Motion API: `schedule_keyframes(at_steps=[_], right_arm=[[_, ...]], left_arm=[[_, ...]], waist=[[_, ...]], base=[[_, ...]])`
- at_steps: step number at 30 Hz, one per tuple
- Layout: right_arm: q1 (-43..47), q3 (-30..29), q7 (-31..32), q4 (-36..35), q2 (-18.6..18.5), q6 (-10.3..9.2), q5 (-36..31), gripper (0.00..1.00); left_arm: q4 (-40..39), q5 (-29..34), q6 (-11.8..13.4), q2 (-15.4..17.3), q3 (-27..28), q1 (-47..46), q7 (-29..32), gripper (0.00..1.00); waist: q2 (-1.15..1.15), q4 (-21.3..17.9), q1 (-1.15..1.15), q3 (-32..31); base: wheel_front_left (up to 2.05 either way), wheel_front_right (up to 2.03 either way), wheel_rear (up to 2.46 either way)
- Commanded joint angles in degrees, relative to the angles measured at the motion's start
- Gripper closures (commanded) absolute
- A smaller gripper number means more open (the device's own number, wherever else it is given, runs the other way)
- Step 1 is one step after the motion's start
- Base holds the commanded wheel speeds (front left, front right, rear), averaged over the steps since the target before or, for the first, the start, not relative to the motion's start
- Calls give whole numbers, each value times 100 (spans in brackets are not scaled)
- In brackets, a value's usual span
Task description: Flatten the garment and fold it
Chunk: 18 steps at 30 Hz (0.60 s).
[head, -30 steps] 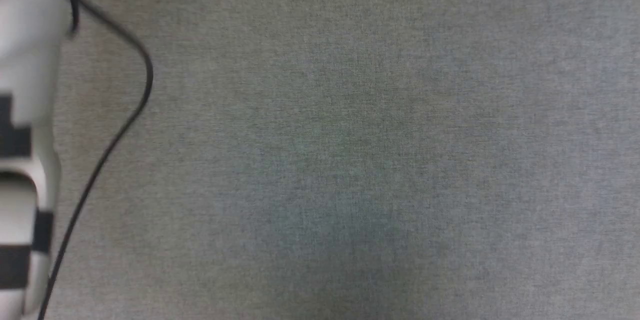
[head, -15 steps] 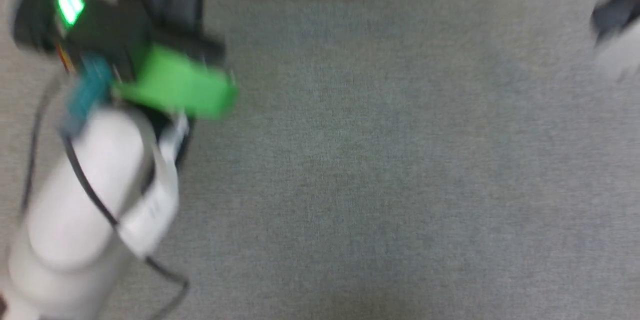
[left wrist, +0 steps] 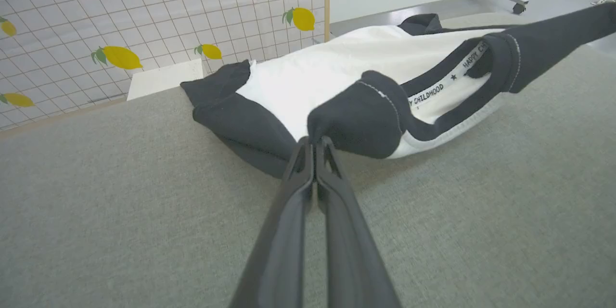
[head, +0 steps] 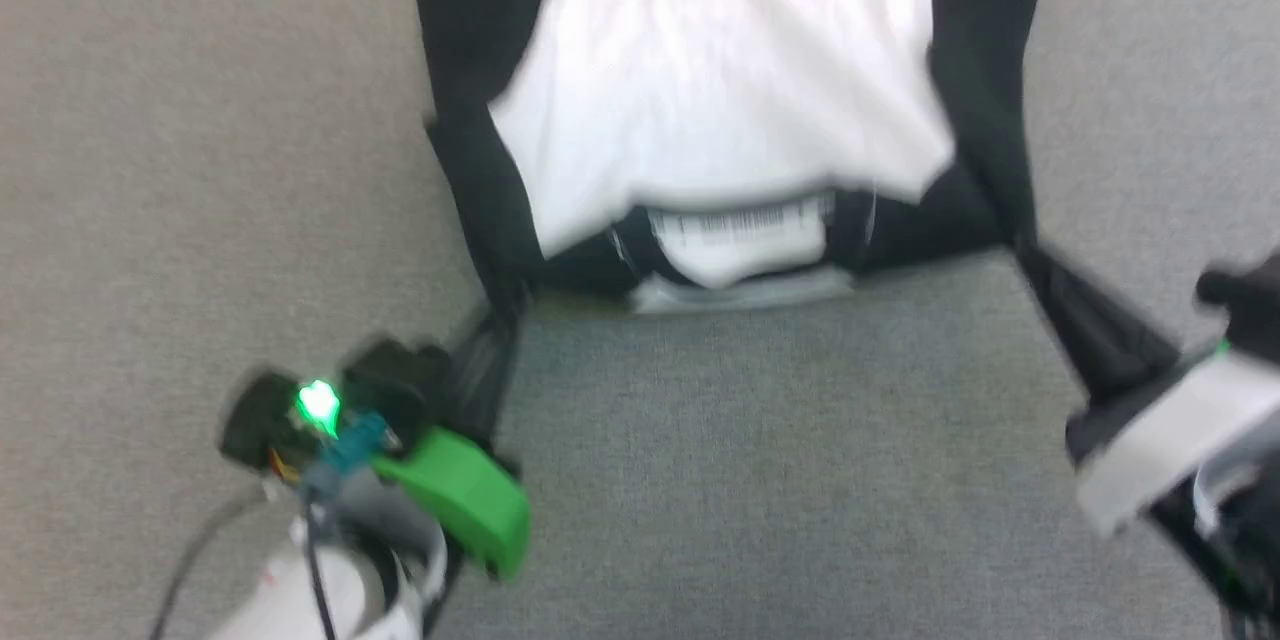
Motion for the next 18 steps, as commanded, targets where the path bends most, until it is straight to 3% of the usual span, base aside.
schedule_keyframes(at_steps=[1,11,18], right_arm=[[243,-32,77,-71,25,-9,-80,100],[1725,-182,741,-235,78,-9,-105,100],[2319,50,1270,-258,19,-9,-3,100]], left_arm=[[-5,-80,-38,83,-87,189,88,100],[233,-674,-516,361,-706,958,799,100],[198,-1103,-620,597,-878,1228,1459,100]], waist=[[0,55,1,-385],[0,40,1,-739],[0,32,1,-863]], base=[[0,0,0],[0,0,0],[0,0,0]])
